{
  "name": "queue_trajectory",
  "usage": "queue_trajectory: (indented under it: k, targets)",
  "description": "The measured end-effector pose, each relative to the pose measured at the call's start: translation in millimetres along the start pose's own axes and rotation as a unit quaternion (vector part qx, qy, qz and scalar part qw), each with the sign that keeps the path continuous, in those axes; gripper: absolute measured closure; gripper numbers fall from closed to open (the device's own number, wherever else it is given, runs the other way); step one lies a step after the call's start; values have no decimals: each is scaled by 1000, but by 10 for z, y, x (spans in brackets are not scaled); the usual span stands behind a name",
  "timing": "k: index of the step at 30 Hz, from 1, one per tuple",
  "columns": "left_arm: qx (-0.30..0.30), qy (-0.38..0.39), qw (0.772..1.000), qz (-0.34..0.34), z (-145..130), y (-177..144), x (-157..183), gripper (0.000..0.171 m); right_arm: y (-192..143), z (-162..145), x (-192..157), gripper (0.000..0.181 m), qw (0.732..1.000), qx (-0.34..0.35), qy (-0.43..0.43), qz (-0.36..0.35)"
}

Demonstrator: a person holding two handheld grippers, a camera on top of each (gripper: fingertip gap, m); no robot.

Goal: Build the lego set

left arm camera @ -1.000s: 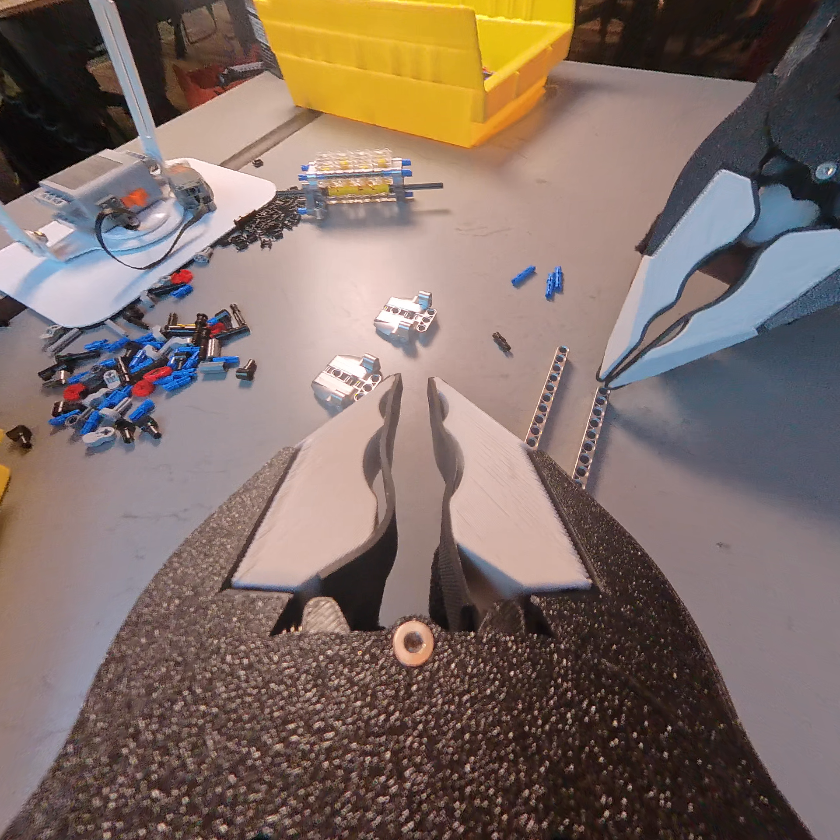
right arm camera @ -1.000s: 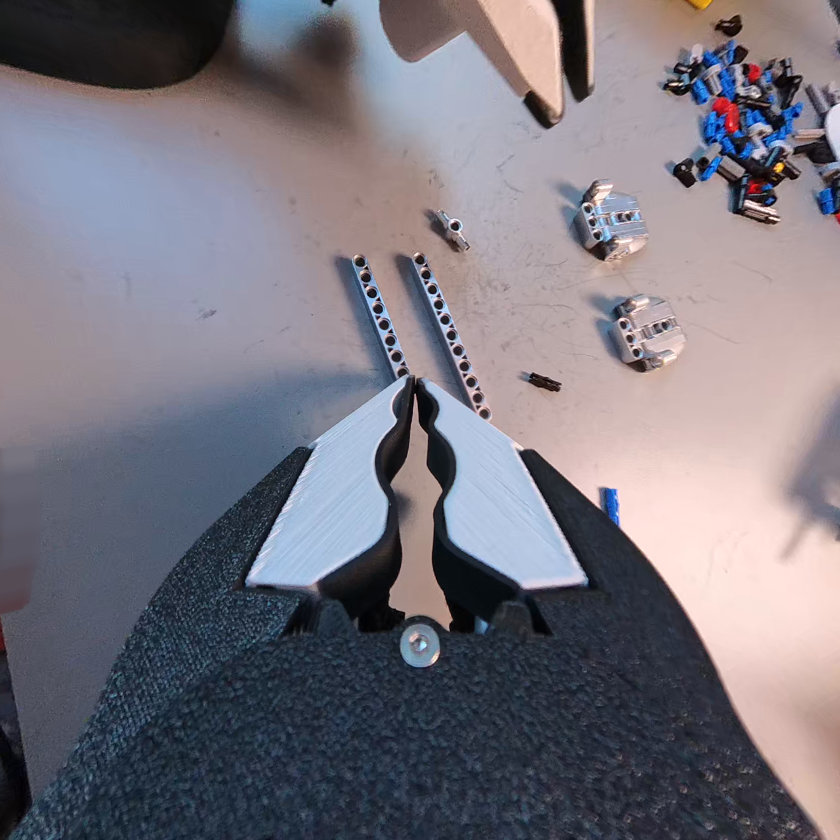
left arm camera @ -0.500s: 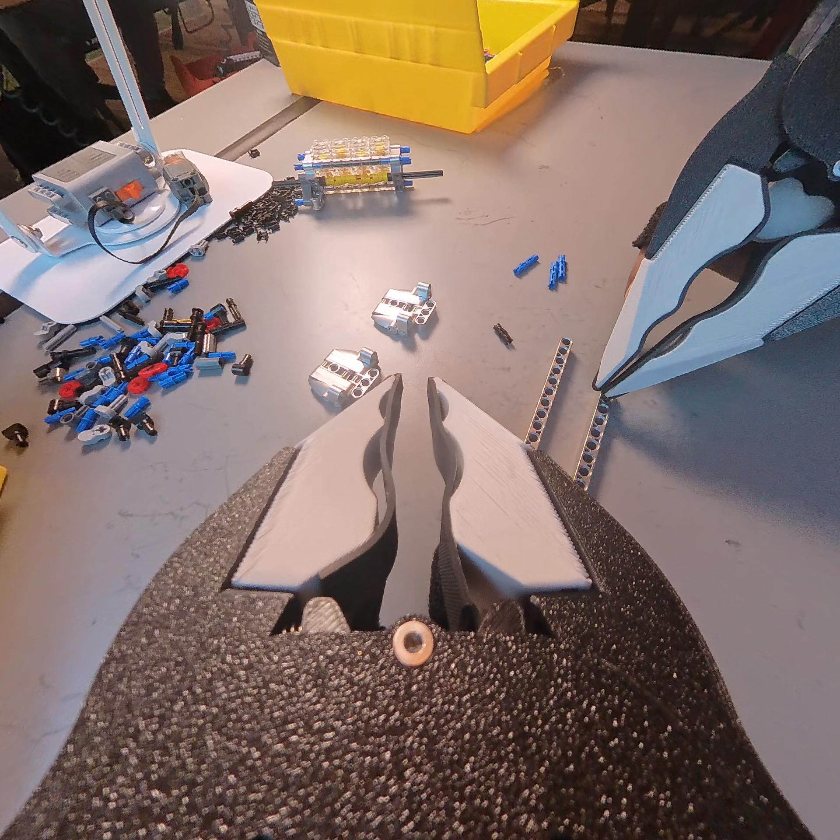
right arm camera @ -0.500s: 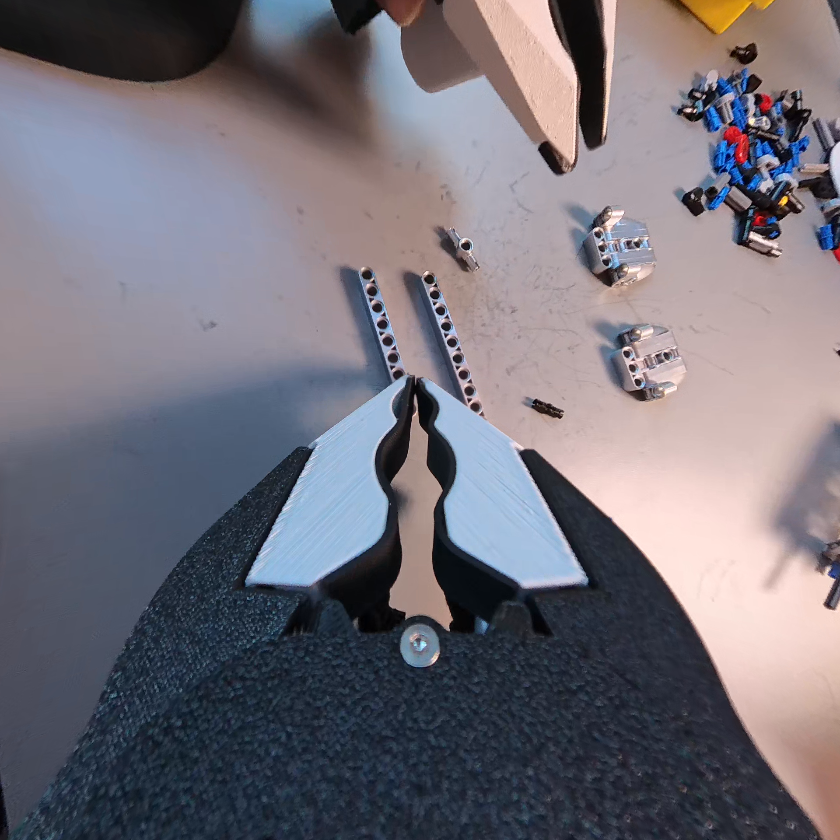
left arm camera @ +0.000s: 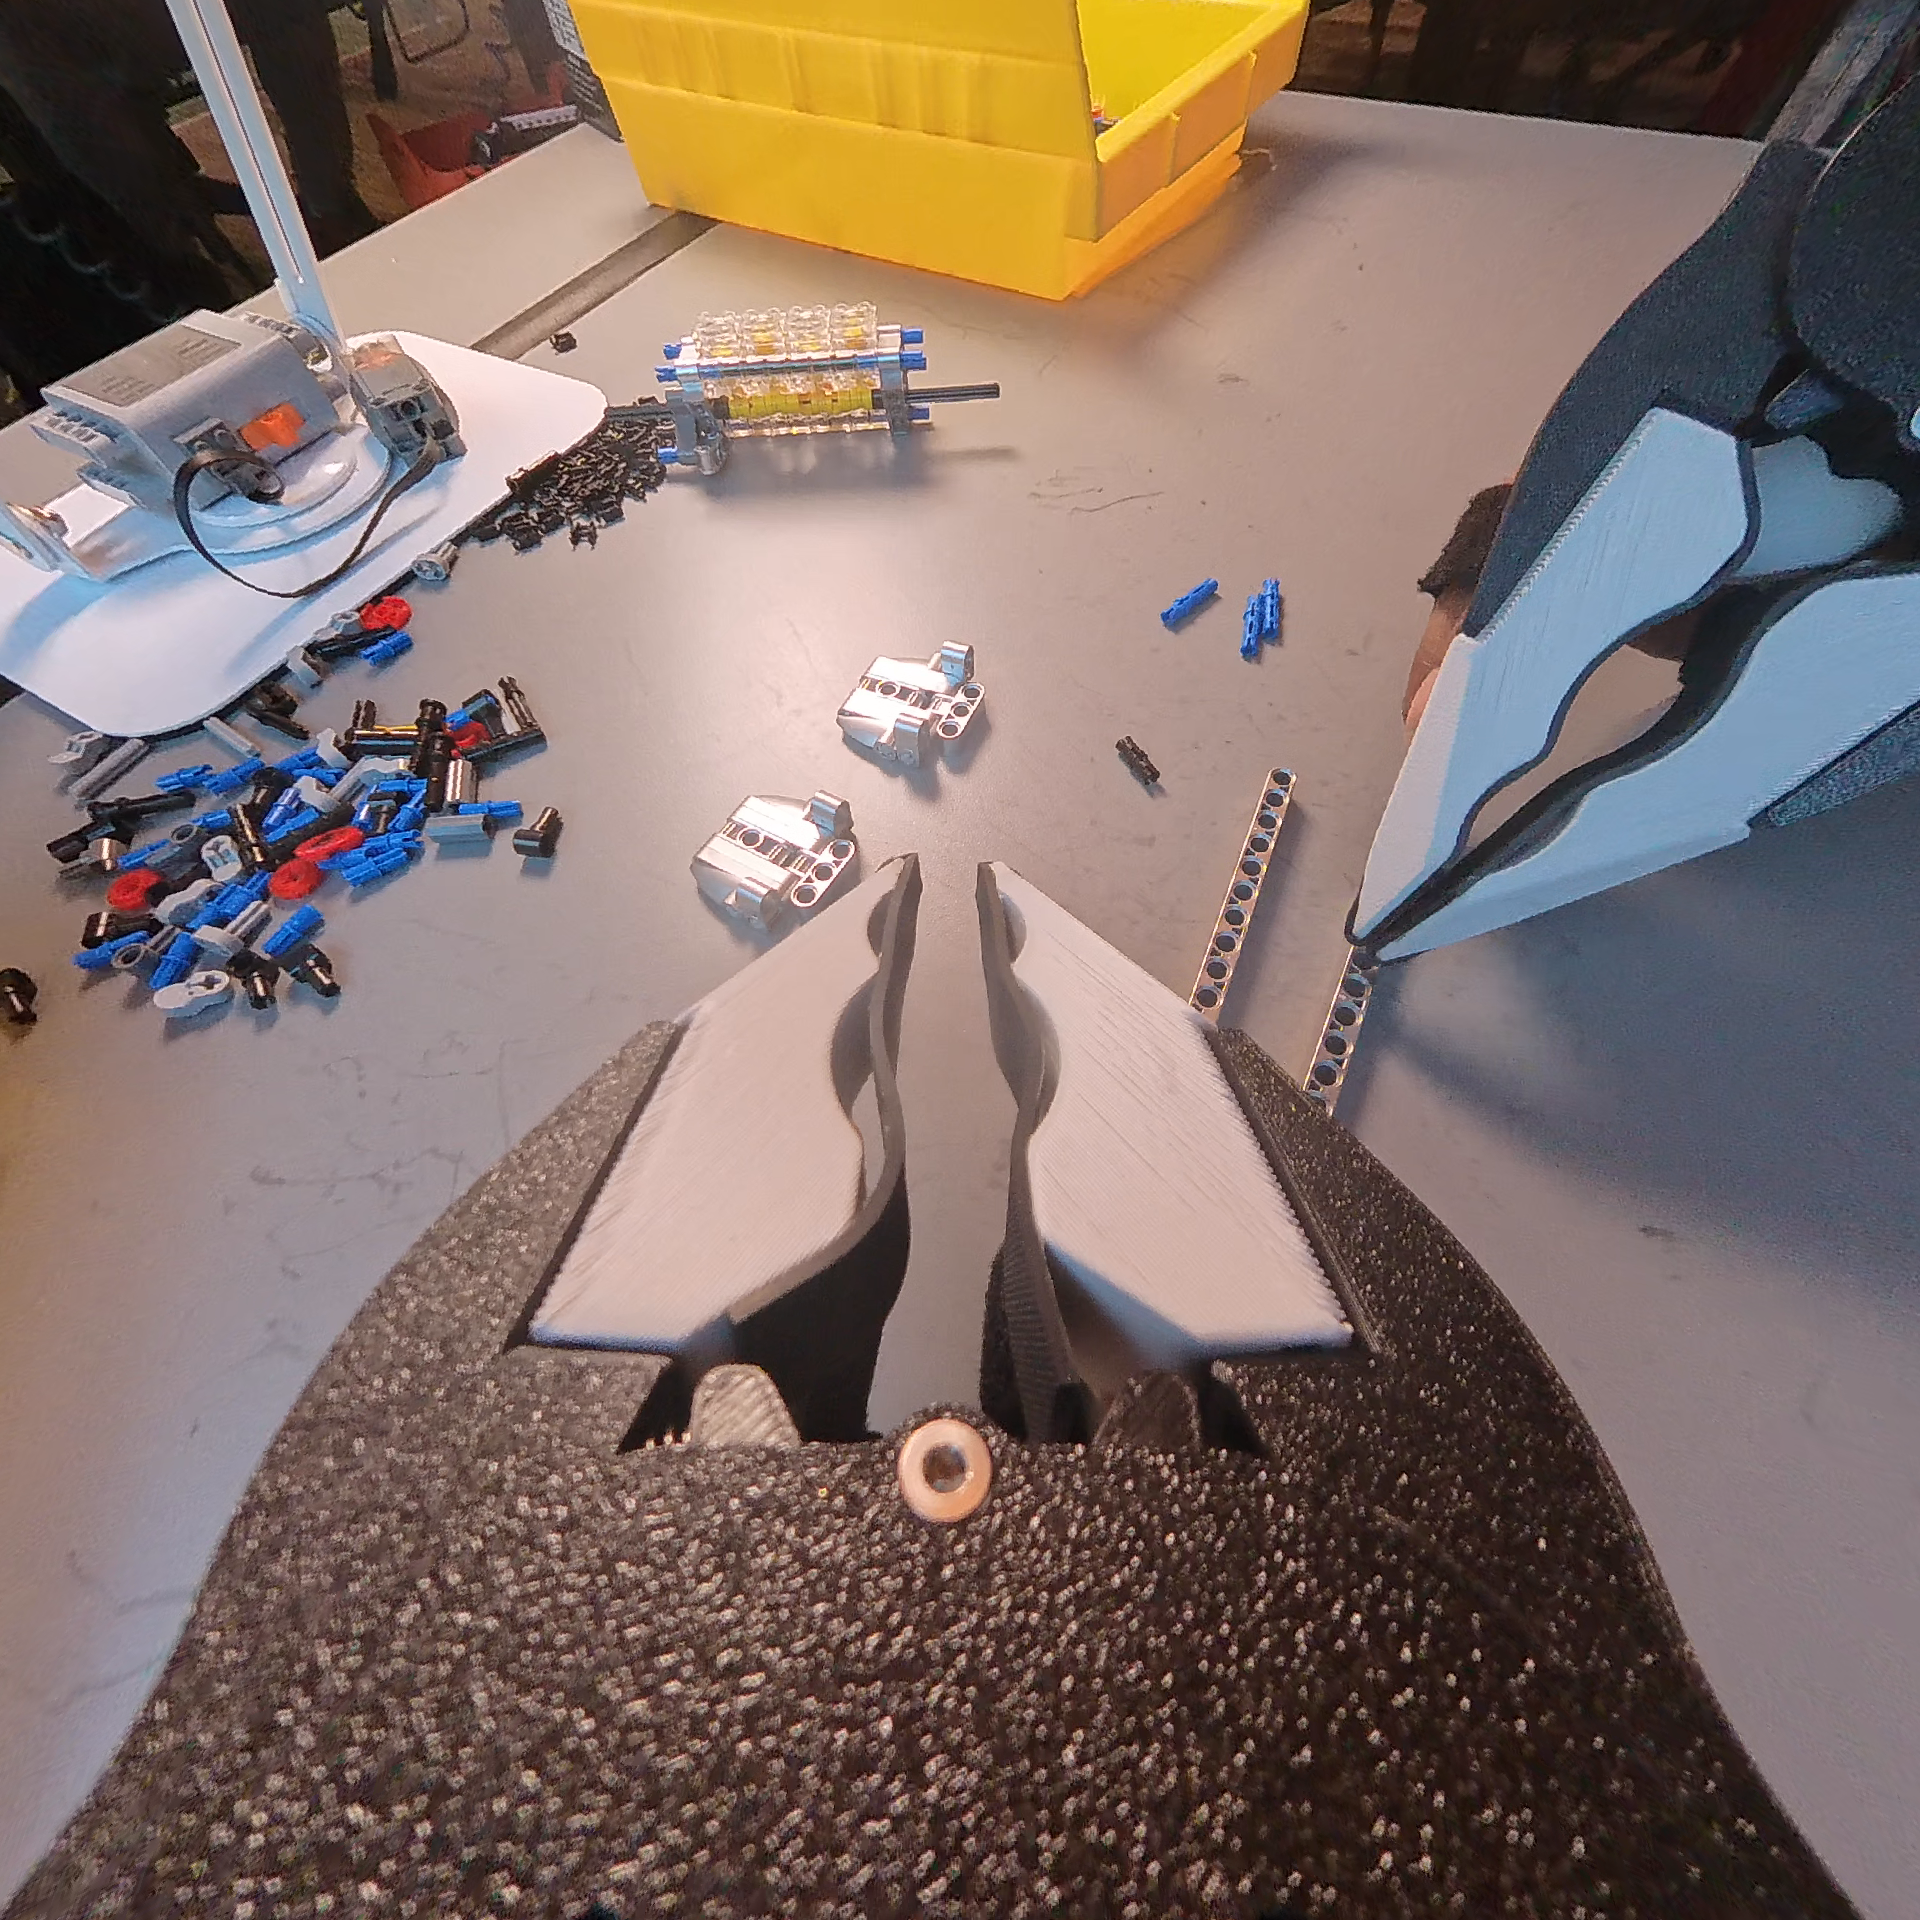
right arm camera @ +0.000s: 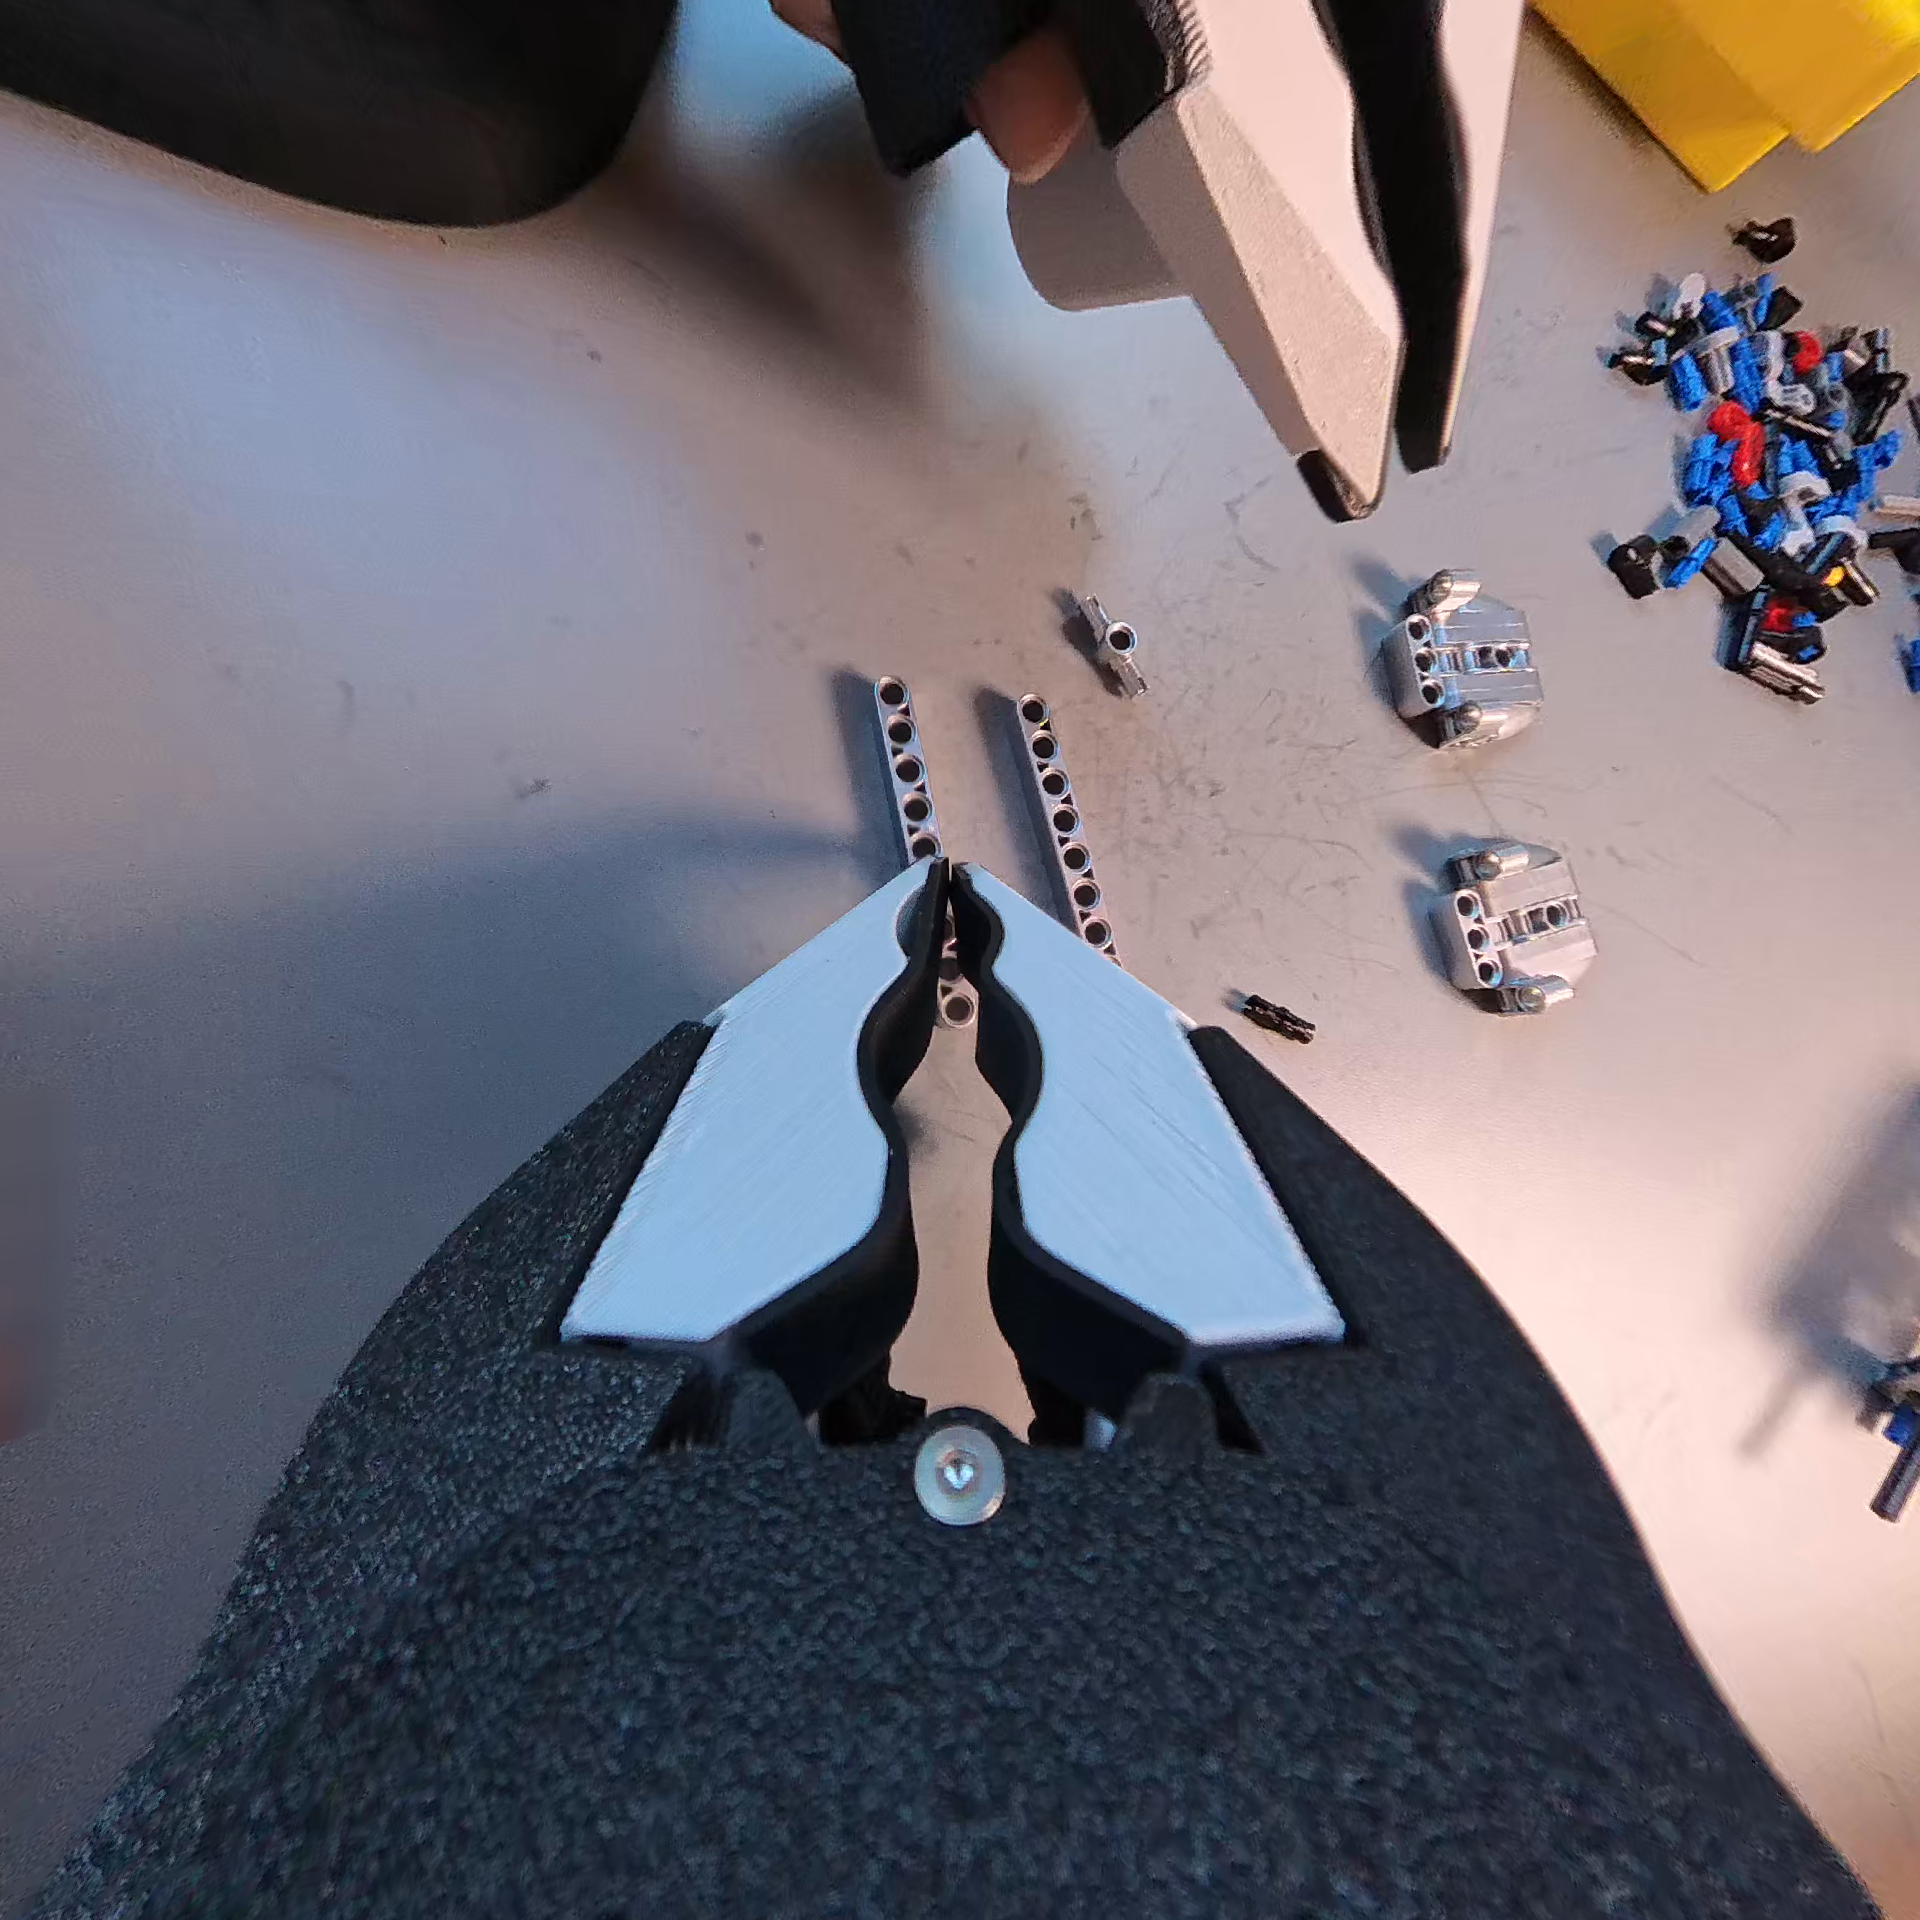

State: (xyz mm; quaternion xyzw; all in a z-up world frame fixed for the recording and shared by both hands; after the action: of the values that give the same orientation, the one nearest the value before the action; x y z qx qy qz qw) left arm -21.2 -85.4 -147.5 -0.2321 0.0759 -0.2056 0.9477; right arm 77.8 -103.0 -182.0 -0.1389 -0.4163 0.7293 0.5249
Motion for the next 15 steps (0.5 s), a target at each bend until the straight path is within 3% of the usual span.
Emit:
queue_trajectory:
  k: [15]
  targets:
    - [2, 7, 1000, 4, 21, -26, 2, 162, 78, 63, -17, 181, 1000, 0, -7, 9]
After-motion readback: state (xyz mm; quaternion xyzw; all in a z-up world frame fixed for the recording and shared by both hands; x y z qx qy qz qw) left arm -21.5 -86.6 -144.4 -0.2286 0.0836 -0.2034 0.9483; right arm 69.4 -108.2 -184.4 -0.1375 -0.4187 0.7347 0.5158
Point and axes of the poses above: each gripper's, where its closed fingertips meet, y out along the fingers, z out of its top, x = y × z across the jaws, the point moved 2 cm from there along -y, back along the fingers, and after that the axes turned 1 degree about -x, right-handed, at the moved point
